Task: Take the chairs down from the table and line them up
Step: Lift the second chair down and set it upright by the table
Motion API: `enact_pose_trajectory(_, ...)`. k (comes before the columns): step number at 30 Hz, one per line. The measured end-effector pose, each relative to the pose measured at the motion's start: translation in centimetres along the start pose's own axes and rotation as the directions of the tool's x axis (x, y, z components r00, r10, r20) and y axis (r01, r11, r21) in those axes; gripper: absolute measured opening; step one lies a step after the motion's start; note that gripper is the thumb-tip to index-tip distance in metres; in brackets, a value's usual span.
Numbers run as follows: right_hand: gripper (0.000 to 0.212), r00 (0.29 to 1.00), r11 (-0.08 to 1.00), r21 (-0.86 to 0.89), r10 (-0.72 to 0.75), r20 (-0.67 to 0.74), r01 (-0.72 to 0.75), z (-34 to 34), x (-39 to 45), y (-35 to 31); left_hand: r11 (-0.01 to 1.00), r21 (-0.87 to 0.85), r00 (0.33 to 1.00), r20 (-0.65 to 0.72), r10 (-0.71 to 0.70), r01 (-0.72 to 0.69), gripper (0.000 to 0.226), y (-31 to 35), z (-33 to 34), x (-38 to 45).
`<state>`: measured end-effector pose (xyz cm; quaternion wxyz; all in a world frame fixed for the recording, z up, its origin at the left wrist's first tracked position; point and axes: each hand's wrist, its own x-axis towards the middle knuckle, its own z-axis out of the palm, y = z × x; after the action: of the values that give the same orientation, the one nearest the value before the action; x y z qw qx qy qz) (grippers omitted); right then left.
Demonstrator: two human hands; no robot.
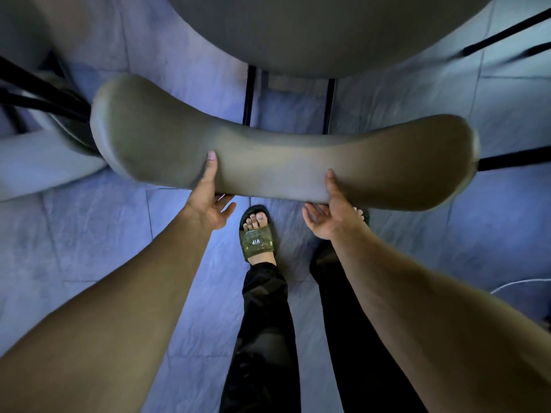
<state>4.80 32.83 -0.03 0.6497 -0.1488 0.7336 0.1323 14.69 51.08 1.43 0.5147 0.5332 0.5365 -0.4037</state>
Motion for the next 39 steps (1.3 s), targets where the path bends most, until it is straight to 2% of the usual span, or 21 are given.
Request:
enact_pose_trajectory(4, 0.055, 1.0, 1.0, -0.026, -0.016, -0.001, 0.016, 0.6, -7.0, -1.4, 0.994, 0.075, 0.997, -0.007, 0.074, -0.073, 0.072, 2.7, -0.4, -6.7)
enact_pose_trajectory(6, 0.055, 0.999, 0.999, -0.041, -0.034, -0.005, 0.034, 0.8, -10.2, -1.7, 0.988, 0.106, 0.993, -0.015, 0.118, -0.116, 0.063, 3.9, -0.8, -10.0)
enact_pose_trajectory(10, 0.049, 0.999, 0.997, -0.069, -0.041, 0.017, 0.042, 0.8, -17.0, -1.1, 0.962, 0.174, 0.977, -0.004, 0.214, -0.21, 0.061, 6.1, -2.6, -15.9)
enact_pose_trajectory(12, 0.045, 0.999, 0.994, -0.098, -0.043, 0.013, 0.044, 0.7, -20.4, -0.7, 0.945, 0.217, 0.969, 0.014, 0.246, -0.243, 0.054, 6.6, -3.8, -18.4)
enact_pose_trajectory(14, 0.044, 0.999, 0.99, -0.133, -0.048, -0.005, 0.047, 0.3, -23.3, -0.3, 0.939, 0.24, 0.968, 0.028, 0.248, -0.248, 0.048, 6.7, -4.9, -20.8)
enact_pose_trajectory(18, 0.045, 0.998, 0.982, -0.18, -0.066, -0.014, 0.062, -0.5, -27.2, -0.1, 0.937, 0.241, 0.966, 0.021, 0.257, -0.254, 0.057, 6.8, -6.3, -24.5)
enact_pose_trajectory(23, 0.046, 0.994, 0.966, -0.235, -0.11, 0.002, 0.108, -0.6, -29.8, -0.2, 0.925, 0.273, 0.962, 0.013, 0.271, -0.264, 0.052, 7.3, -6.5, -27.2)
enact_pose_trajectory(29, 0.062, 0.977, 0.935, -0.302, -0.21, -0.04, 0.189, 0.1, -33.7, -2.2, 0.916, 0.279, 0.955, 0.022, 0.294, -0.289, 0.046, 9.4, -5.6, -31.8)
enact_pose_trajectory(39, 0.045, 0.939, 0.871, -0.378, -0.343, -0.014, 0.313, 3.3, -40.9, -8.3, 0.911, 0.294, 0.952, -0.007, 0.306, -0.29, 0.03, 15.7, -3.0, -37.6)
